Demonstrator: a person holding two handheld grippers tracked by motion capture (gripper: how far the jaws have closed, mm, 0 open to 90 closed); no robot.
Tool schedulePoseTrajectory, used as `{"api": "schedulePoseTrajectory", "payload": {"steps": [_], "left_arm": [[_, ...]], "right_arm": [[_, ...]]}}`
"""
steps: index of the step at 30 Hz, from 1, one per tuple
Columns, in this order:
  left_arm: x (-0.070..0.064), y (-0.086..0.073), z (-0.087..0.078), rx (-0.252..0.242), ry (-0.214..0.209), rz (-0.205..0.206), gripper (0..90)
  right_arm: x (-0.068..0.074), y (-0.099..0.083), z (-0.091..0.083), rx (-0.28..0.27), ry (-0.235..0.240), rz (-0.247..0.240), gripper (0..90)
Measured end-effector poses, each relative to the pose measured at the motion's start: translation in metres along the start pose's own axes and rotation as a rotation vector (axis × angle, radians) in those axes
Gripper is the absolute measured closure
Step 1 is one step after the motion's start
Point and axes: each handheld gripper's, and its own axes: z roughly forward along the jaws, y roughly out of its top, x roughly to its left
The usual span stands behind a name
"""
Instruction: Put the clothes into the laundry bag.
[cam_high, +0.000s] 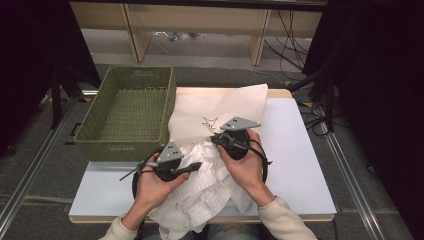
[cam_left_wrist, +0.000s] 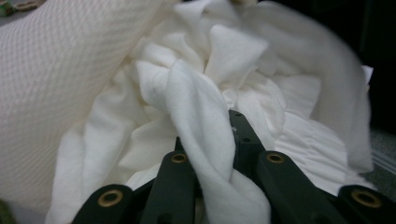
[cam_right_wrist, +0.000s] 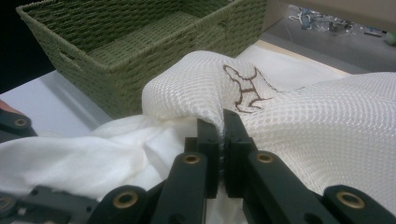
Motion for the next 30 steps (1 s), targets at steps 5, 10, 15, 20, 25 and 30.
{"api": "schedulePoseTrajectory", "payload": {"steps": [5, 10, 15, 20, 25, 30], "left_arm": [[-0.009, 0.01, 0.009, -0.039, 0.011, 0.037, 81.5], [-0.008, 0.009, 0.035, 0.012, 0.057, 0.047, 82.0], [0.0, 0.013, 0.046, -0.03, 0.167, 0.044, 83.5], [-0.001, 0.022, 0.034, -0.104, 0.232, 0.046, 84.2], [0.01, 0.012, 0.05, -0.038, 0.293, 0.111, 80.3], [0.015, 0.004, 0.049, -0.016, 0.274, 0.11, 60.7]], "right_arm": [[0.009, 0.0, 0.0, 0.01, 0.023, 0.025, 88.6], [0.012, -0.001, 0.003, 0.009, 0.047, -0.008, 88.8], [0.016, 0.001, 0.0, -0.006, 0.079, -0.002, 89.0], [0.025, 0.01, -0.017, -0.07, 0.106, -0.012, 89.0], [0.019, 0.008, -0.014, -0.059, 0.084, 0.0, 88.9], [0.011, 0.002, -0.002, -0.034, 0.056, -0.003, 88.8]]}}
